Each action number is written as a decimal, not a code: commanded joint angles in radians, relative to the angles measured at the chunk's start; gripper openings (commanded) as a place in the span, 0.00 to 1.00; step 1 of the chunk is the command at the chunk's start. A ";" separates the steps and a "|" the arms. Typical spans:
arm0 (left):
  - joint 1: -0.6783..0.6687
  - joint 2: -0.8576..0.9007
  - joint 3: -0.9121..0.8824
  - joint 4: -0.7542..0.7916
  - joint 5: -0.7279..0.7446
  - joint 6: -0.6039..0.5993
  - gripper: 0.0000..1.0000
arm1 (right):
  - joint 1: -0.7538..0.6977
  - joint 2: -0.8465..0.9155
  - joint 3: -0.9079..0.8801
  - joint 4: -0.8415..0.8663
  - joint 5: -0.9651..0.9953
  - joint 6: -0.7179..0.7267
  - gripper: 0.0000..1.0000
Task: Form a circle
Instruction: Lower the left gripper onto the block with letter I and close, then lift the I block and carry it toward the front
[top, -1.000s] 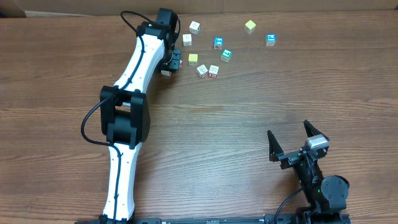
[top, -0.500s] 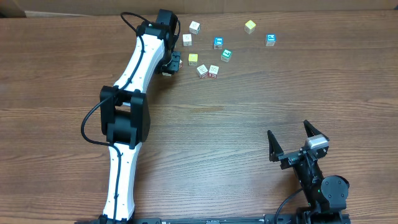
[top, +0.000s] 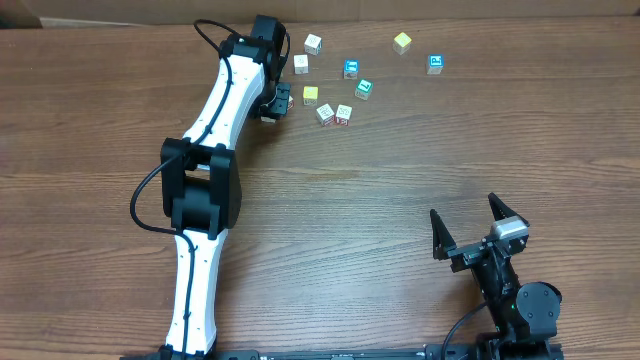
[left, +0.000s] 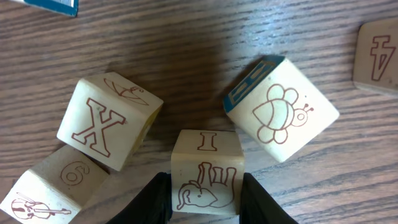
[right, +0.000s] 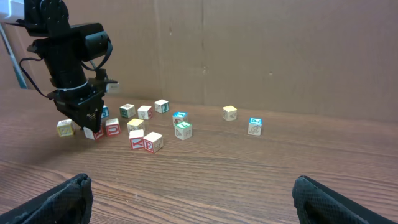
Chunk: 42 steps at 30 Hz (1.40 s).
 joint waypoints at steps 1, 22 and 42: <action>-0.005 -0.008 0.030 -0.018 -0.006 0.013 0.29 | -0.001 -0.010 -0.010 0.005 -0.001 0.006 1.00; -0.013 -0.381 0.030 -0.364 0.134 -0.127 0.22 | -0.001 -0.010 -0.010 0.005 -0.001 0.006 1.00; -0.227 -0.372 -0.258 -0.316 0.122 -0.304 0.15 | -0.001 -0.010 -0.010 0.005 -0.001 0.006 1.00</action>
